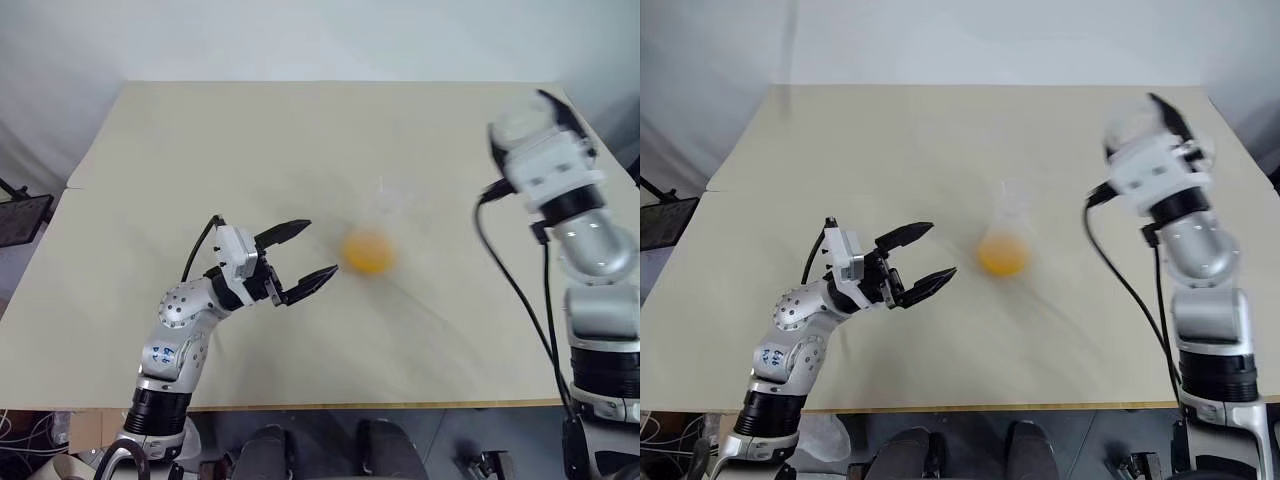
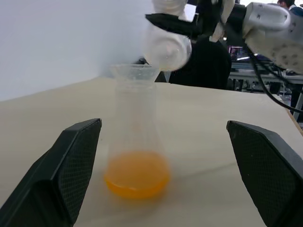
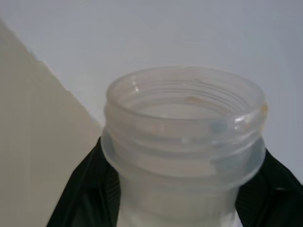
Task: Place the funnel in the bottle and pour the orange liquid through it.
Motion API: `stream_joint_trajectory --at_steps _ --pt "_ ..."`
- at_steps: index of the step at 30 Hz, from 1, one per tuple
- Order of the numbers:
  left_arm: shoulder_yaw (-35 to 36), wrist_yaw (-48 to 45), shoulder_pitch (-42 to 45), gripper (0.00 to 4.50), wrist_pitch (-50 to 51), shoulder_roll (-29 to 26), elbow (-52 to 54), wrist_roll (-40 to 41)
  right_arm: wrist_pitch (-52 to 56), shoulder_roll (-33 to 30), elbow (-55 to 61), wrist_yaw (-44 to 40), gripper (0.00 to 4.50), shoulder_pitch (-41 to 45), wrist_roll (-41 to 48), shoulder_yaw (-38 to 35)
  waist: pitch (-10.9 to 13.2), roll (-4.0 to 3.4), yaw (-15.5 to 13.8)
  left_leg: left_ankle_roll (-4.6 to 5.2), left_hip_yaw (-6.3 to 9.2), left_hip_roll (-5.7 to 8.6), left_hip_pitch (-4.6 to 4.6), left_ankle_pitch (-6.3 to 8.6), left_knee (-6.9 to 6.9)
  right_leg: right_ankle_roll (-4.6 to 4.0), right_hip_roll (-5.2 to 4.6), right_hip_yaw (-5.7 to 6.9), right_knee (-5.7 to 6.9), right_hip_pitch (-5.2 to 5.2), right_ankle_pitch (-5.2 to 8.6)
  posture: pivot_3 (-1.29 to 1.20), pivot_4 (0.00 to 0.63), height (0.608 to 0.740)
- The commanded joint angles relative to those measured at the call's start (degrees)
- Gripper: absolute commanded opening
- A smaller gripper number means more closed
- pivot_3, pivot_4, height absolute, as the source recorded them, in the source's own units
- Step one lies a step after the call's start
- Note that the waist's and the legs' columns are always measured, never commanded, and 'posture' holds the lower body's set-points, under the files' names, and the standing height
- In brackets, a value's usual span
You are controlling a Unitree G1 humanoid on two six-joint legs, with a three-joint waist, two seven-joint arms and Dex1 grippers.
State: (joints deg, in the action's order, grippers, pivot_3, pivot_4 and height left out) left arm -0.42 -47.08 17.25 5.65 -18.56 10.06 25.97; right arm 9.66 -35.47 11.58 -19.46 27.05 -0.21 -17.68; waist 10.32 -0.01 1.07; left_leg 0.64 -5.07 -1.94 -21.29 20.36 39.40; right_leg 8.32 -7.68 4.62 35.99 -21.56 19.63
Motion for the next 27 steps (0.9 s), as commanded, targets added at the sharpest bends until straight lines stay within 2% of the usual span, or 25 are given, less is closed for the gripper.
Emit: stream_joint_trajectory --at_steps 1,3,6,13,19,21,22,25,27 --pt "0.14 -0.26 -0.15 4.5 -0.1 0.01 0.77 0.87 13.4 0.53 4.19 -2.22 2.55 -1.46 13.67 -9.8 0.0 0.0 -0.18 0.0 0.01 -0.02 0.0 0.0 0.0 0.0 0.02 0.01 0.0 0.0 0.0 0.0 0.15 0.74" --pt "-0.04 -0.3 -0.42 4.5 -0.09 0.14 0.84 0.85 24.73 0.84 4.2 -2.68 2.55 -1.42 22.22 -13.65 0.0 0.0 -0.41 0.0 -0.03 0.01 0.02 0.0 -0.01 0.0 0.02 -0.01 0.0 0.0 0.0 0.0 0.15 0.74" --pt "-0.14 -0.25 -0.57 4.5 0.07 0.27 0.93 0.95 23.84 3.42 2.92 -3.8 2.55 -1.88 29.28 -18.53 0.0 -0.01 -0.31 0.0 -0.08 0.04 0.04 0.0 -0.01 0.0 0.04 -0.07 0.0 -0.01 0.0 0.0 0.15 0.74" --pt "-0.34 -0.17 -0.28 4.5 0.37 0.54 0.8 0.97 21.88 6.33 3.93 -6.56 2.55 -8.6 34.63 -17.64 -0.01 -0.02 -0.97 0.0 -0.15 0.18 0.06 0.0 -0.07 0.0 0.06 -0.12 -0.05 -0.02 0.0 0.0 0.15 0.74" --pt "0.11 -0.18 -0.17 4.5 0.61 0.07 1.08 1.02 16.77 7.73 3.7 -6.72 2.55 -12.43 31.53 -12.24 -0.01 -0.02 -1.0 0.0 -0.14 0.2 0.07 0.0 -0.07 0.0 0.08 -0.11 -0.05 -0.02 0.0 0.0 0.15 0.74" --pt "0.36 -0.19 -0.21 4.5 0.7 -0.21 1.21 1.08 14.52 7.46 3.73 -6.94 3.3 -13.66 30.37 -11.23 -0.01 -0.02 -1.04 0.0 -0.14 0.21 0.07 0.0 -0.07 0.0 0.08 -0.1 -0.05 -0.02 0.0 0.0 0.15 0.74" --pt "0.46 -0.13 -0.32 4.5 0.81 -0.38 1.44 1.11 13.54 7.22 3.91 -7.42 3.45 -14.29 30.24 -11.21 -0.01 -0.02 -1.04 0.0 -0.14 0.22 0.07 0.0 -0.07 0.0 0.08 -0.1 -0.05 -0.02 0.0 0.0 0.15 0.74" --pt "0.67 -0.03 -0.72 4.5 1.08 -0.79 1.98 1.27 12.45 6.7 4.61 -7.74 4.45 -15.5 31.2 -12.09 -0.01 -0.02 -1.05 0.0 -0.14 0.21 0.07 0.0 -0.07 0.0 0.08 -0.1 -0.05 -0.02 0.0 0.0 0.15 0.74" --pt "0.82 -0.11 -0.82 4.5 1.2 -0.98 2.06 1.37 12.38 6.57 5.19 -7.71 4.45 -15.9 32.19 -12.53 -0.01 -0.02 -1.03 0.0 -0.14 0.21 0.08 0.0 -0.07 0.0 0.08 -0.1 -0.05 -0.02 0.0 0.0 0.15 0.74"
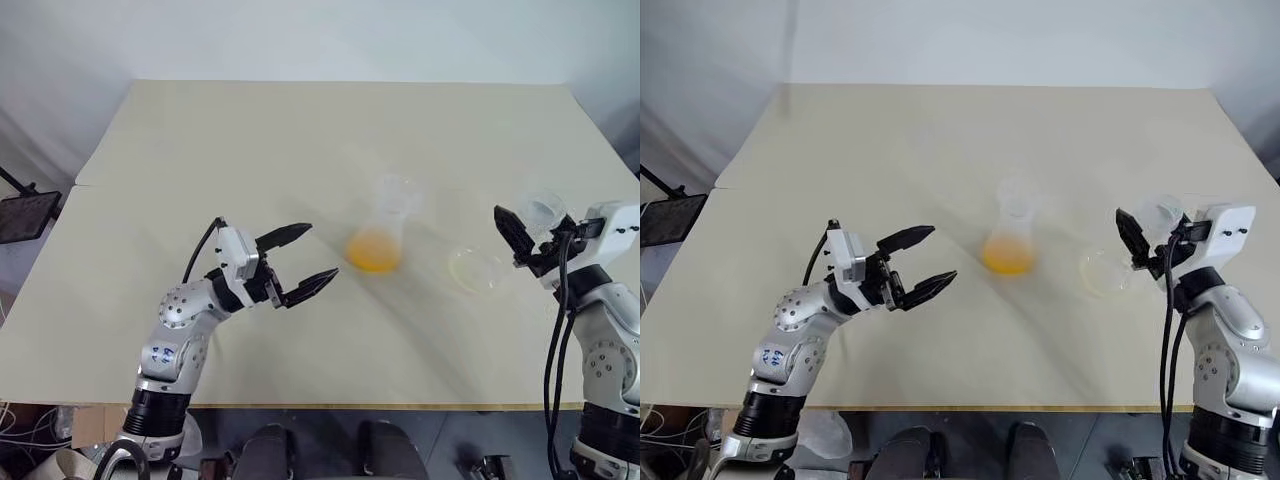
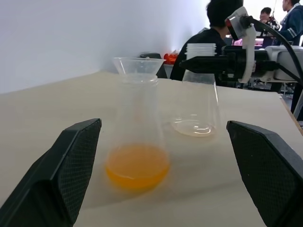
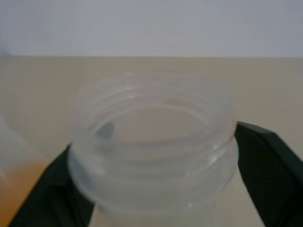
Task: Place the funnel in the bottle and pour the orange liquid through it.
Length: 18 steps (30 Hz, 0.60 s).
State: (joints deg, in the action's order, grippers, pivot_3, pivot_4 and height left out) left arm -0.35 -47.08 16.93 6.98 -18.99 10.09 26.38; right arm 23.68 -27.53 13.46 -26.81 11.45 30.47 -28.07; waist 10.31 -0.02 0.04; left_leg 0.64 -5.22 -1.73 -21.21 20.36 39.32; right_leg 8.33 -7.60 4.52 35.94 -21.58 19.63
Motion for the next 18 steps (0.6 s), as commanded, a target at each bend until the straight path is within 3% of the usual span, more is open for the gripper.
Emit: stream_joint_trajectory --at_steps 1,10,18 --pt "0.83 -0.18 -0.54 4.5 -0.1 -0.65 2.03 1.02 -1.89 -1.67 3.87 -0.45 4.45 -0.66 1.57 -2.25 0.0 0.0 0.0 0.0 0.0 -0.01 0.0 0.0 0.0 0.0 0.0 0.0 0.0 0.0 0.0 0.0 0.15 0.74" --pt "1.05 -0.75 0.29 4.5 0.3 -1.5 1.21 1.29 0.53 -5.63 8.16 -0.34 4.45 0.05 10.15 -7.45 0.0 0.0 -0.05 0.0 0.01 -0.03 0.0 0.0 0.0 0.0 0.01 0.0 -0.01 0.0 0.0 0.0 0.15 0.74" --pt "1.54 -0.92 1.3 4.5 0.11 -1.86 0.55 1.08 -0.2 -6.54 6.18 -2.36 4.45 -0.85 9.59 -4.6 0.0 0.0 -0.06 0.0 0.0 -0.02 0.0 0.0 0.0 0.0 0.01 -0.01 -0.01 0.0 0.0 0.0 0.15 0.74"
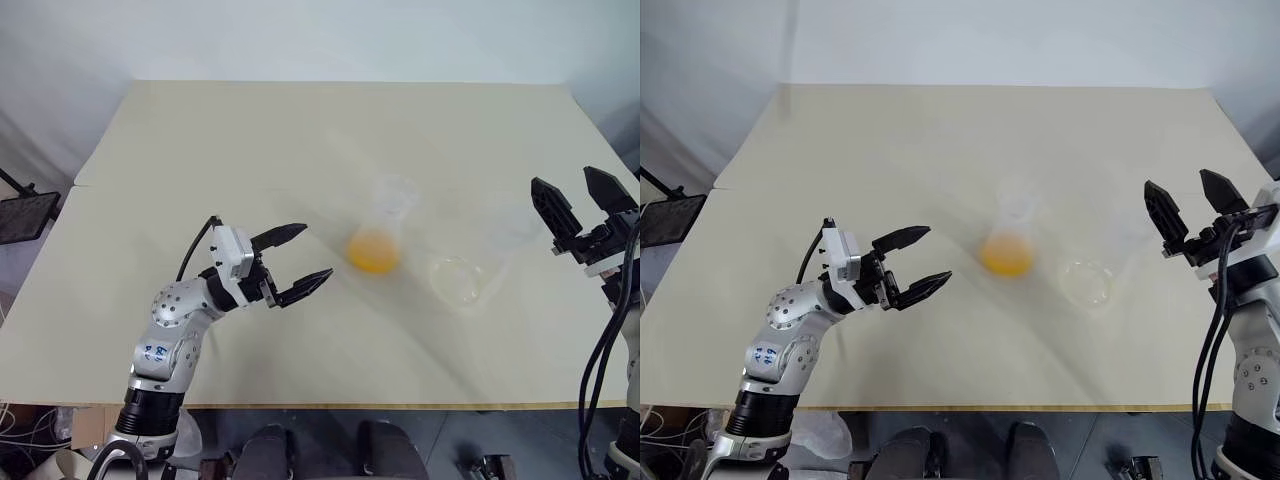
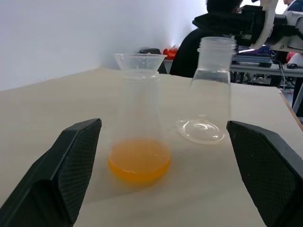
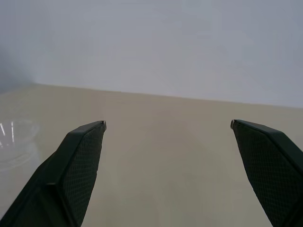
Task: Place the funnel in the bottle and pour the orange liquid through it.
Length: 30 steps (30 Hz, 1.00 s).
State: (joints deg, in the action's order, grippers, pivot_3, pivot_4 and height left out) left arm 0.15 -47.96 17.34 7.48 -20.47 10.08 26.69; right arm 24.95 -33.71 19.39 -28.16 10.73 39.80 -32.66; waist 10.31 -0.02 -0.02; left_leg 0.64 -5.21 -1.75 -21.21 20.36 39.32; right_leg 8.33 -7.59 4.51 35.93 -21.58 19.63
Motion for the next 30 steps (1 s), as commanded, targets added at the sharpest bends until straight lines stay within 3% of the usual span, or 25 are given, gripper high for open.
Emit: stream_joint_trajectory --at_steps 1,8,14,18,22,26,30 --pt "1.14 0.03 0.86 4.5 -0.41 -0.44 0.64 0.75 -2.06 -0.27 -0.02 -1.05 4.45 0.67 0.77 -0.42 0.0 0.0 -0.01 0.0 0.0 0.0 0.0 0.0 0.0 0.0 0.0 0.0 0.0 0.0 0.0 0.0 0.15 0.74" --pt "1.85 -0.1 0.3 4.5 -0.39 -0.93 0.84 0.7 -2.45 -3.99 -1.12 -3.34 4.45 7.07 4.4 -1.74 0.0 0.01 0.05 0.0 0.01 -0.02 0.01 0.0 0.0 0.0 0.01 0.01 0.01 0.0 0.0 0.0 0.15 0.74" --pt "2.63 -1.81 -0.32 4.5 0.87 -3.79 1.2 1.11 0.06 -8.28 2.31 -11.87 4.45 9.36 9.66 2.16 0.0 0.01 0.01 0.0 0.02 -0.02 0.0 0.0 0.0 0.0 0.0 0.02 0.0 0.0 0.0 0.0 0.15 0.74" --pt "4.15 -4.54 -2.06 4.5 2.54 -8.32 1.63 2.0 -1.02 -10.76 6.18 -22.15 4.45 2.98 9.48 5.24 0.01 0.01 0.01 0.0 0.06 -0.04 0.0 0.0 -0.04 0.0 -0.01 0.04 -0.02 0.0 0.0 0.0 0.15 0.74" --pt "6.22 -7.48 -5.23 4.5 2.39 -13.08 2.11 1.94 -3.93 -10.02 7.46 -30.37 4.45 -5.85 9.54 3.85 0.06 0.1 -0.31 0.02 0.09 -0.04 -0.01 0.01 -0.06 0.0 -0.04 0.07 -0.04 0.02 0.0 0.0 0.15 0.74" --pt "9.12 -10.41 -9.93 4.5 0.63 -16.94 2.64 1.84 -14.36 -11.06 5.29 -46.68 4.45 -21.52 2.09 3.59 0.04 0.13 -1.07 0.04 0.06 -0.01 0.01 0.03 -0.07 0.03 -0.04 0.05 -0.1 0.07 -0.01 0.0 0.15 0.74" --pt "9.4 -8.78 -11.23 4.5 0.4 -17.61 2.77 -0.06 -24.32 -10.26 -2.36 -52.12 4.45 -23.13 -3.09 4.64 0.04 0.13 -1.19 0.08 -0.11 0.0 0.07 0.02 -0.06 0.03 -0.06 -0.04 -0.29 0.14 -0.02 0.0 0.15 0.74"
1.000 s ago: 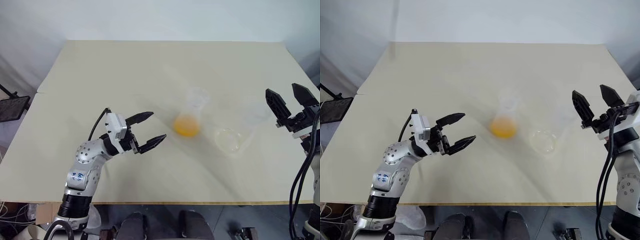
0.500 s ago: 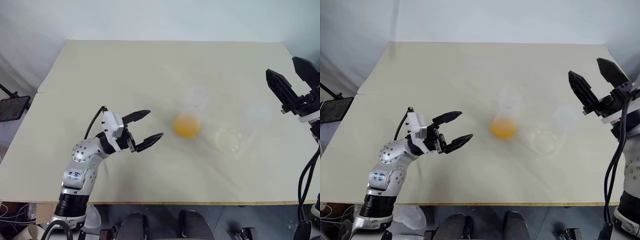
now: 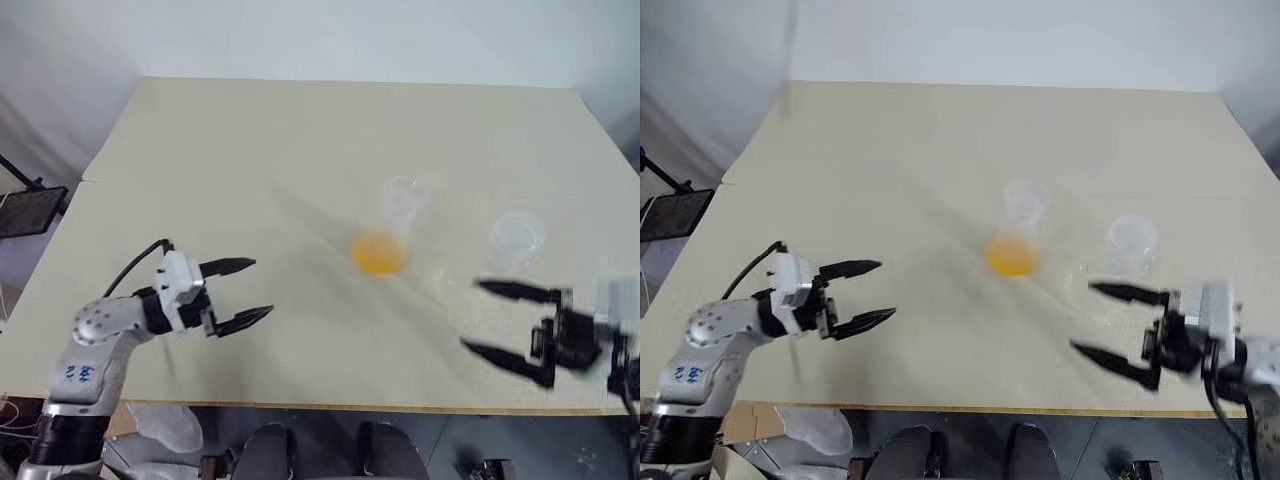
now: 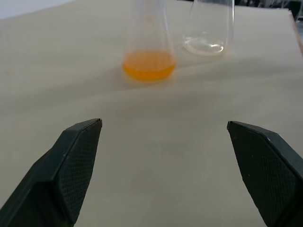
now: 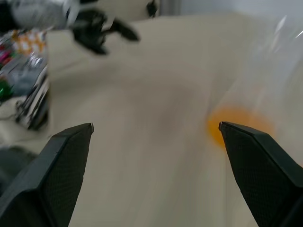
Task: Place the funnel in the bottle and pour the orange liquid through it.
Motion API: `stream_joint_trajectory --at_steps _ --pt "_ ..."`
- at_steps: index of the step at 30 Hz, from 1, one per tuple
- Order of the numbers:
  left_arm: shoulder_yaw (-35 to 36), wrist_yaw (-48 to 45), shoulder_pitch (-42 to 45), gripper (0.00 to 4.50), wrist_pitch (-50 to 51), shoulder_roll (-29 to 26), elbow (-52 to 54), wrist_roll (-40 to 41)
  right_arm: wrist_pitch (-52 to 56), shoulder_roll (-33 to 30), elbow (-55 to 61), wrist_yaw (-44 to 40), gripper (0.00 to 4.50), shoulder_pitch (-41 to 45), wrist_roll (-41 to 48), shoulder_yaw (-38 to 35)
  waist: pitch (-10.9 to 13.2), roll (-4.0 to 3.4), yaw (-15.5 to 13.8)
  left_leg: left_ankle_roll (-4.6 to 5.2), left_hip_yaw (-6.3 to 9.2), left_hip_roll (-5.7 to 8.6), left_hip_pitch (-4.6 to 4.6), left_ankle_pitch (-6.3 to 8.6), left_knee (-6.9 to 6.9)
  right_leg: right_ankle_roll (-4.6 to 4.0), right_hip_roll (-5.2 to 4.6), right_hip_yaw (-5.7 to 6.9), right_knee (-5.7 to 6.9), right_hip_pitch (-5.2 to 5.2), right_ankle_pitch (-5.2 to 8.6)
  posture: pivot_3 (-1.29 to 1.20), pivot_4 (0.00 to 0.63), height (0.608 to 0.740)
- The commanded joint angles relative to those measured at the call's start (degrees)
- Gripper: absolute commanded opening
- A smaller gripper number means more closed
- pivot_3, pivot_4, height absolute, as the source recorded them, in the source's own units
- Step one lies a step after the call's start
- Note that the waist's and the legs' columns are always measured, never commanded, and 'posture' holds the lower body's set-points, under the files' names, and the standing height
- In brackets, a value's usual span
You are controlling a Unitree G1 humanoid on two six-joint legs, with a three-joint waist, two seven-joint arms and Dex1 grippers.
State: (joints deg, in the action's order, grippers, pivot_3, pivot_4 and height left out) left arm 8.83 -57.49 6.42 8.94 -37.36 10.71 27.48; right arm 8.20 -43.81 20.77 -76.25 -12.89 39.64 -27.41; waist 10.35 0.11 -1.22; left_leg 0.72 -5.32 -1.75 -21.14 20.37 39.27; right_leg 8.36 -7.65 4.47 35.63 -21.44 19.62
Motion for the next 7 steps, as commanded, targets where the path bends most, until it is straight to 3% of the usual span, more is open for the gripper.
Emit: stream_joint_trajectory --at_steps 1,7 --pt "0.76 0.81 -0.85 4.5 -0.6 -0.92 2.39 -0.84 -8.93 0.21 -5.6 -4.3 4.45 0.65 -3.6 -0.58 -0.01 0.02 0.06 0.04 -0.01 -0.01 0.02 -0.03 0.02 0.0 0.0 -0.01 -0.06 0.04 0.0 0.0 0.15 0.74" --pt "1.52 2.24 -2.35 4.5 -1.98 -0.52 3.35 -1.81 -14.61 0.73 -14.39 -5.29 4.45 1.97 -5.42 -0.85 -0.01 0.01 0.24 0.02 -0.02 -0.05 0.08 -0.05 0.0 0.0 0.01 -0.04 0.07 -0.02 0.0 0.0 0.15 0.74"
